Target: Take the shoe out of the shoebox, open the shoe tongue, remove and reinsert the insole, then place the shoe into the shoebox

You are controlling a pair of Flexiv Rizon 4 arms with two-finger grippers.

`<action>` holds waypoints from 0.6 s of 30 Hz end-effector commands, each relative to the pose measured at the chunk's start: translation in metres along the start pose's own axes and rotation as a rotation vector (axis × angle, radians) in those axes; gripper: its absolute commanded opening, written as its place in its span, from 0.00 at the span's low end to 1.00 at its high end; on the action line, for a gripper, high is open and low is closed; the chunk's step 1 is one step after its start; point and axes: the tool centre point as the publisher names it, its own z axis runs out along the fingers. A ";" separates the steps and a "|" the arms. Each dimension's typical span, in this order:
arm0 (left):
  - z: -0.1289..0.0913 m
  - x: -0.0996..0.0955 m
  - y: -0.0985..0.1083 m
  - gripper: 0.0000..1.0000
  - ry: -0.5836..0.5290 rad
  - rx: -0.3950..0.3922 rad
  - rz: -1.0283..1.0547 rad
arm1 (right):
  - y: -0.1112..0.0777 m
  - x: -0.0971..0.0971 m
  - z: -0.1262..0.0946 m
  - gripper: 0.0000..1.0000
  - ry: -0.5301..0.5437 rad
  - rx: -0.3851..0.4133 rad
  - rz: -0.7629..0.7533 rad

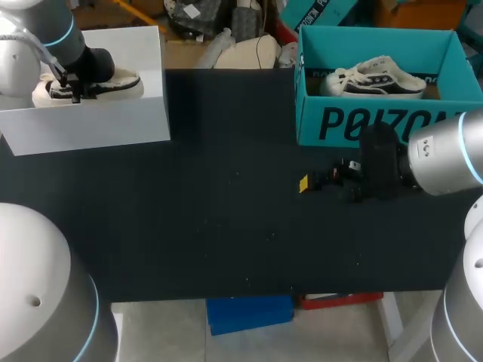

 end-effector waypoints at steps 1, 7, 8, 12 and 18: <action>0.007 0.000 -0.001 0.00 0.002 -0.004 0.000 | 0.000 0.001 0.001 1.00 -0.002 0.000 0.000; 0.011 0.002 0.000 0.00 0.012 -0.009 -0.001 | 0.000 0.001 0.001 1.00 -0.002 0.000 0.000; 0.012 0.003 0.000 0.00 0.014 -0.013 0.001 | 0.000 0.001 0.001 1.00 -0.002 0.000 0.000; 0.014 0.005 0.000 0.00 0.022 -0.023 0.011 | 0.000 0.001 0.001 1.00 -0.002 0.000 0.000; 0.017 0.010 0.001 0.03 0.042 -0.031 0.010 | 0.000 0.001 0.001 1.00 -0.002 0.000 0.000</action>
